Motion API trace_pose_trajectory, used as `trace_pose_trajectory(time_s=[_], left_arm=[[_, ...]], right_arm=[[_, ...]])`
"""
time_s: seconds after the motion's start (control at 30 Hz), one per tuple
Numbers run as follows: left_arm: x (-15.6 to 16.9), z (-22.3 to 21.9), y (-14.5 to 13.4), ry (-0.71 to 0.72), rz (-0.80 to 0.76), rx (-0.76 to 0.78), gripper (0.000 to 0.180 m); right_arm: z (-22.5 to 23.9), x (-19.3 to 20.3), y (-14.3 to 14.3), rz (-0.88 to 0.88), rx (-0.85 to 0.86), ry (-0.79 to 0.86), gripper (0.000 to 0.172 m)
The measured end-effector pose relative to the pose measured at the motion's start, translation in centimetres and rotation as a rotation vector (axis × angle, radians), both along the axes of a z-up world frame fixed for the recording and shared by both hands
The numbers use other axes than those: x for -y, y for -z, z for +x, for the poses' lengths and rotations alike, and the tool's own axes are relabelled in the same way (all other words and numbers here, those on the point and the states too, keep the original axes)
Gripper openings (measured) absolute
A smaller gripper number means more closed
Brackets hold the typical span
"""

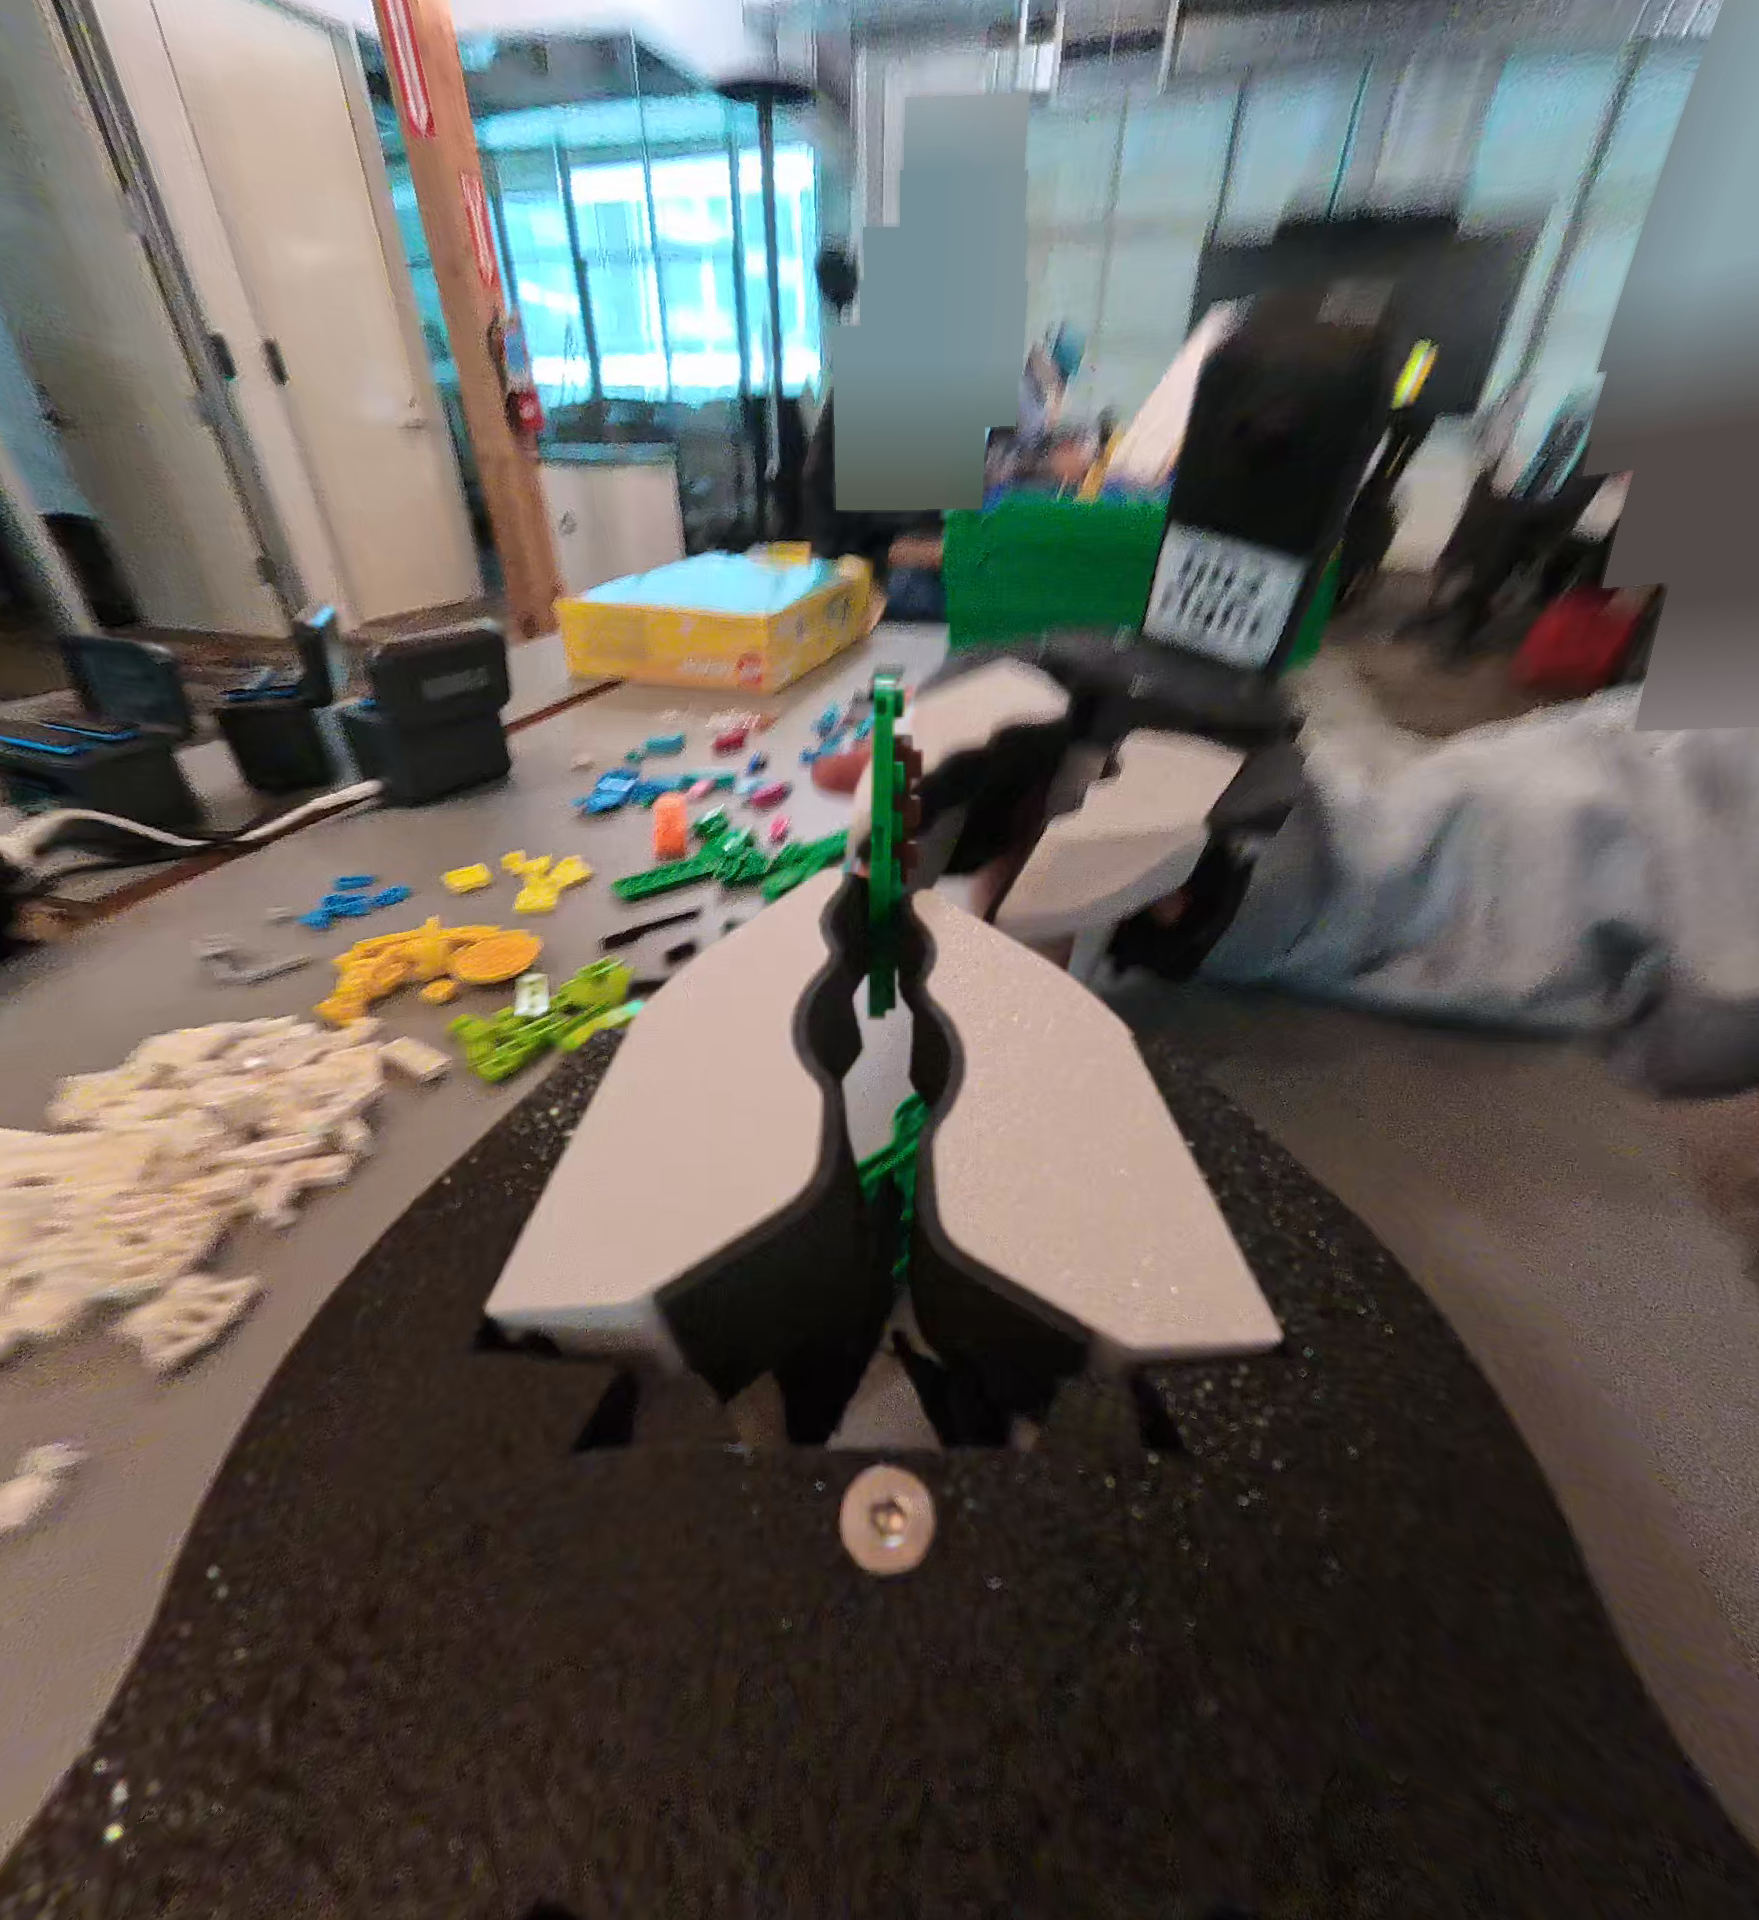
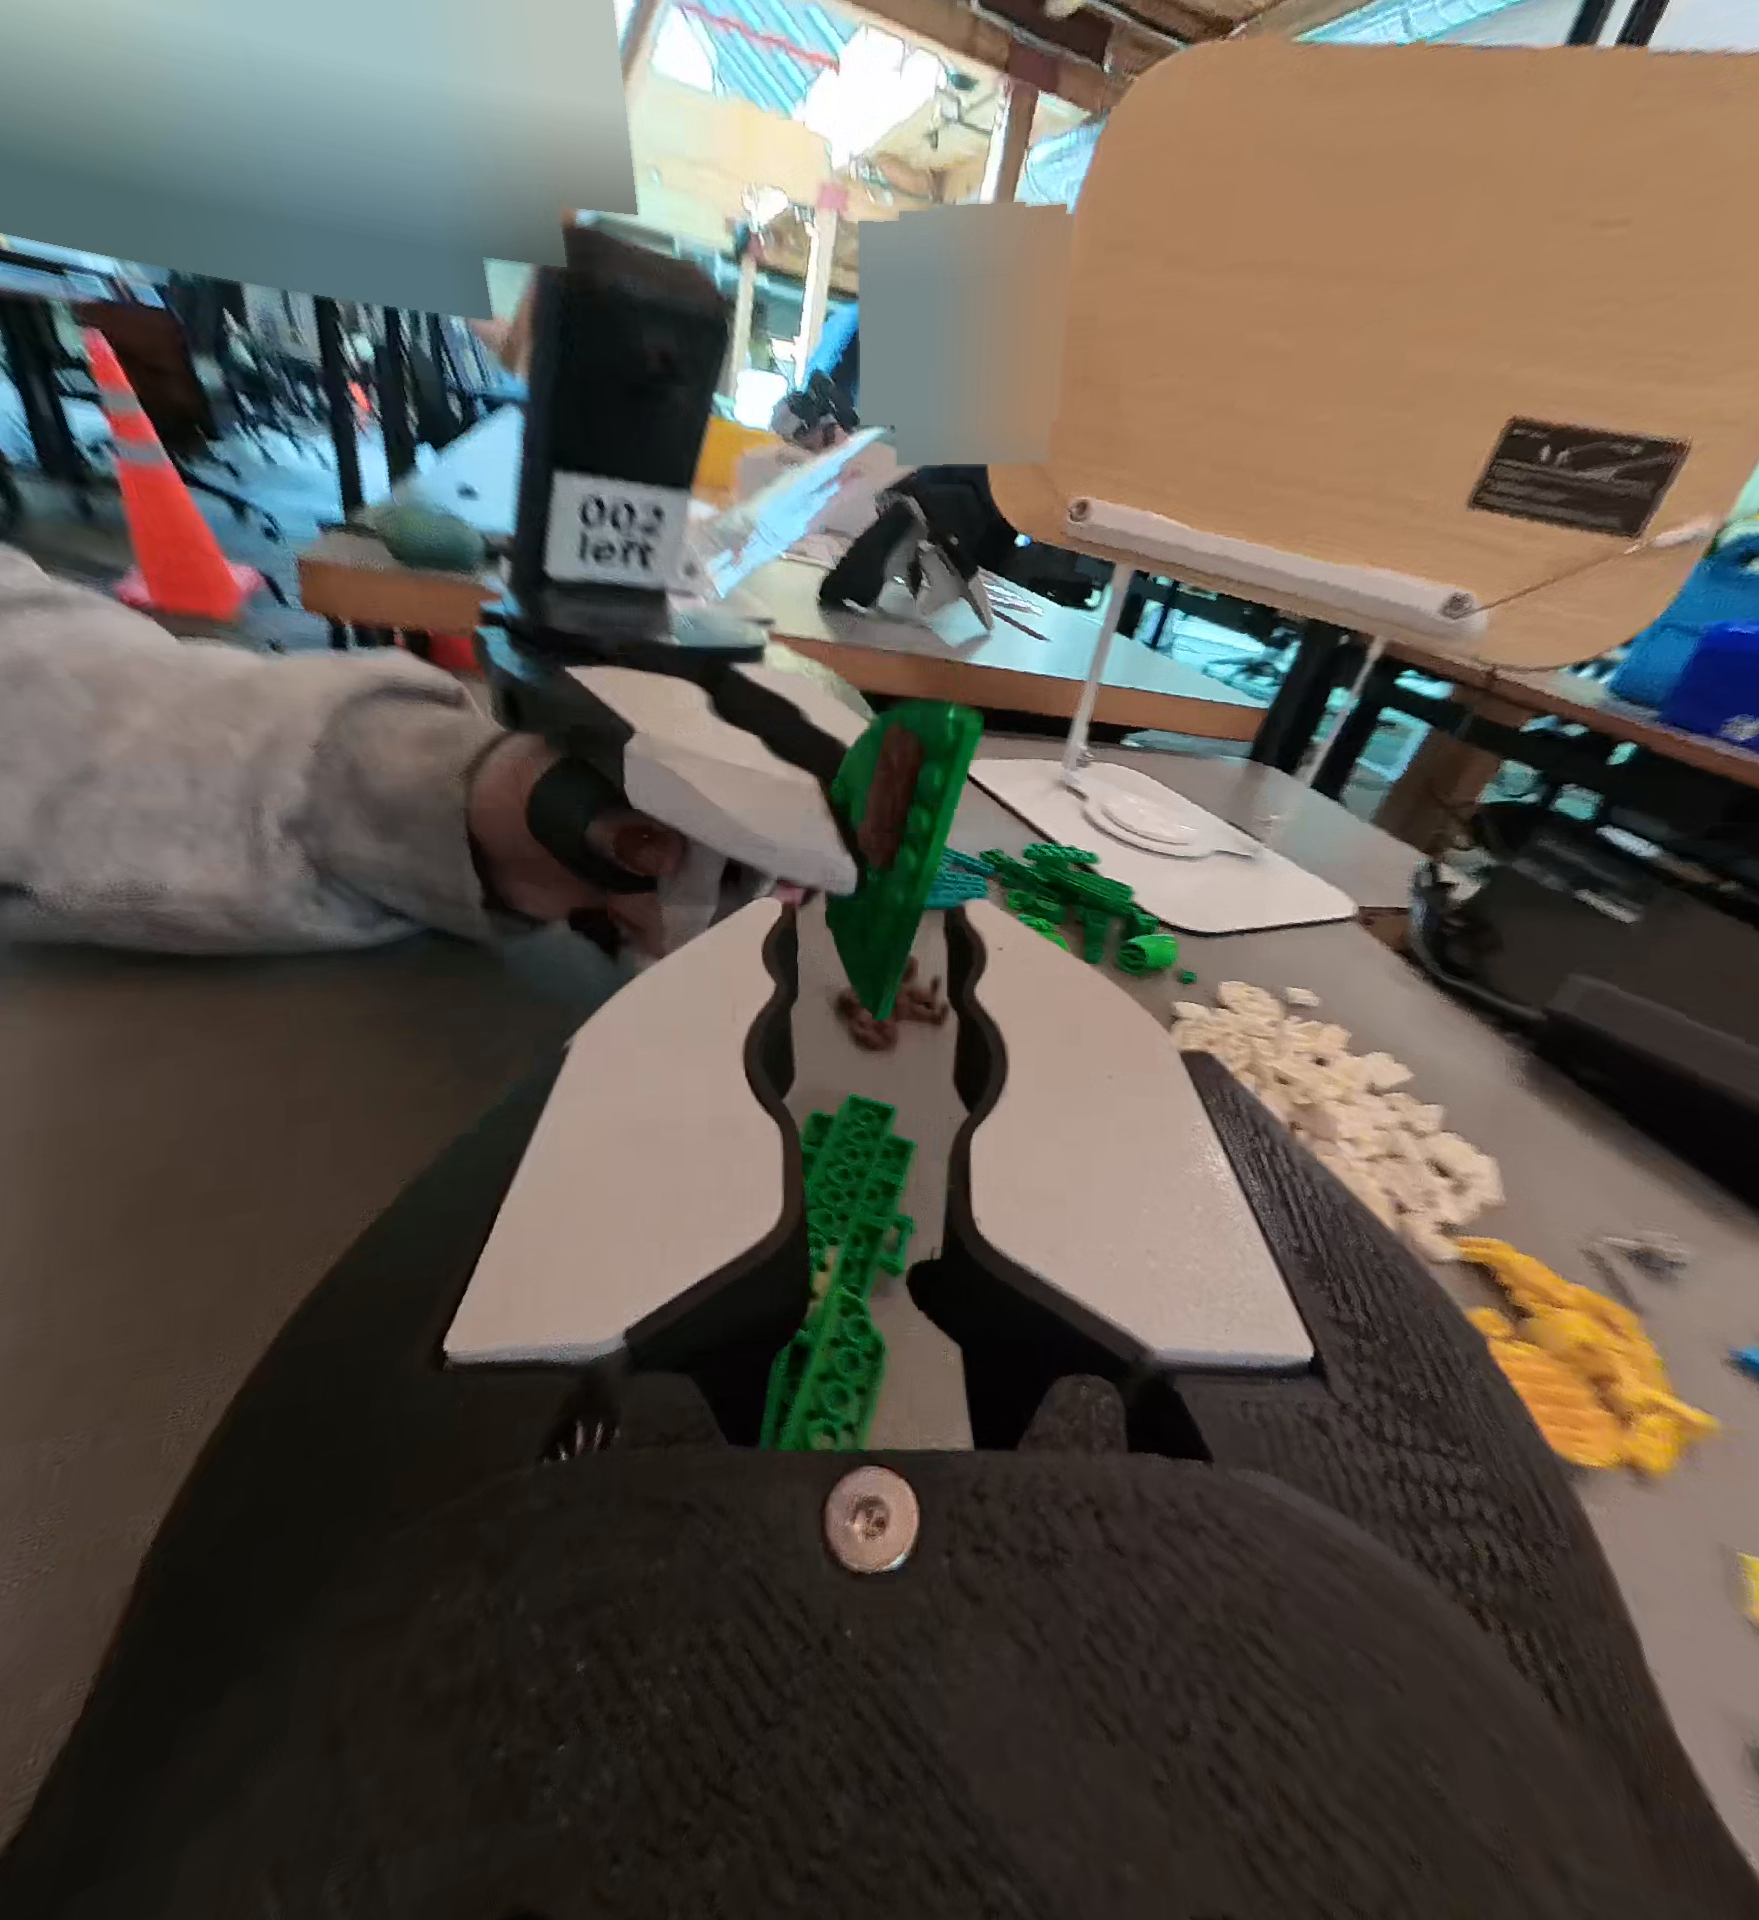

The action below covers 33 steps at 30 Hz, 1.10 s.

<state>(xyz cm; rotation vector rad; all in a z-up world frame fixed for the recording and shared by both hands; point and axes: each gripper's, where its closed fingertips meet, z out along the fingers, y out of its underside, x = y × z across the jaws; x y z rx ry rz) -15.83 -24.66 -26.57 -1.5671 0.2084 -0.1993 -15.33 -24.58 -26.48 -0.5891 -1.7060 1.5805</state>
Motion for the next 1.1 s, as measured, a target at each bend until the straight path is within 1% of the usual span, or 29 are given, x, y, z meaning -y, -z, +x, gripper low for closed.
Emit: trace_pose_trajectory(time_s=[0.07,0.1,0.13,0.23,0.3,0.4,0.47,0.53,0.6,0.67,0.7,0.77,0.83,0.9,1.0,1.07,1.1], left_arm=[[-0.1,0.2,1.4,-0.029,-0.088,-0.196,0.006],[-0.1,0.6,2.1,-0.017,-0.116,-0.265,0.006],[-0.2,1.2,2.6,0.008,-0.137,-0.301,0.006],[-0.2,2.1,3.3,0.06,-0.161,-0.307,0.006],[-0.1,2.0,3.3,0.074,-0.165,-0.27,0.005],[-0.2,1.4,2.7,0.049,-0.126,-0.203,0.007],[-0.5,0.5,2.2,-0.026,-0.087,-0.189,0.016],[-0.7,-0.2,2.3,-0.106,-0.071,-0.278,0.032],[-1.0,-1.3,2.6,-0.227,-0.078,-0.44,0.042],[-1.2,-1.9,2.7,-0.331,-0.073,-0.608,0.042],[-1.3,-1.7,2.7,-0.342,-0.061,-0.647,0.042],[-1.5,-1.2,2.3,-0.361,-0.022,-0.65,0.043],[-1.4,-1.2,1.5,-0.395,0.02,-0.647,0.043],[-1.2,-1.4,1.0,-0.425,0.041,-0.682,0.045],[-1.1,-1.4,0.9,-0.451,0.048,-0.768,0.034],[-1.1,-1.5,1.0,-0.461,0.04,-0.8,0.034],[-1.1,-1.5,1.0,-0.453,0.032,-0.793,0.034]], right_arm=[[0.2,-0.1,-0.2,0.076,-0.044,0.026,0.029],[0.3,0.0,-0.2,0.108,-0.061,0.033,0.028],[0.4,0.1,-0.1,0.144,-0.069,0.036,0.028],[0.6,0.5,0.8,0.246,-0.063,0.02,0.024],[0.8,0.8,1.1,0.236,-0.048,-0.001,0.014],[0.5,1.1,0.7,0.129,0.014,-0.009,0.01],[0.1,0.9,0.2,0.008,0.054,-0.006,0.007],[-0.6,0.2,-0.2,-0.127,0.099,0.032,0.007],[-1.3,-0.5,-0.2,-0.258,0.161,0.06,0.007],[-1.5,-0.7,-0.3,-0.398,0.222,0.031,0.007],[-1.5,-0.6,-0.4,-0.462,0.25,0.01,0.006],[-1.5,-0.3,-0.5,-0.557,0.297,-0.039,0.006],[-1.5,-0.1,-0.5,-0.601,0.325,-0.062,0.006],[-1.5,0.0,-0.6,-0.627,0.331,-0.071,0.006],[-1.5,-0.1,-0.7,-0.659,0.344,-0.079,0.007],[-1.6,-0.2,-0.6,-0.663,0.354,-0.082,0.007],[-1.6,-0.2,-0.5,-0.656,0.355,-0.08,0.007]])
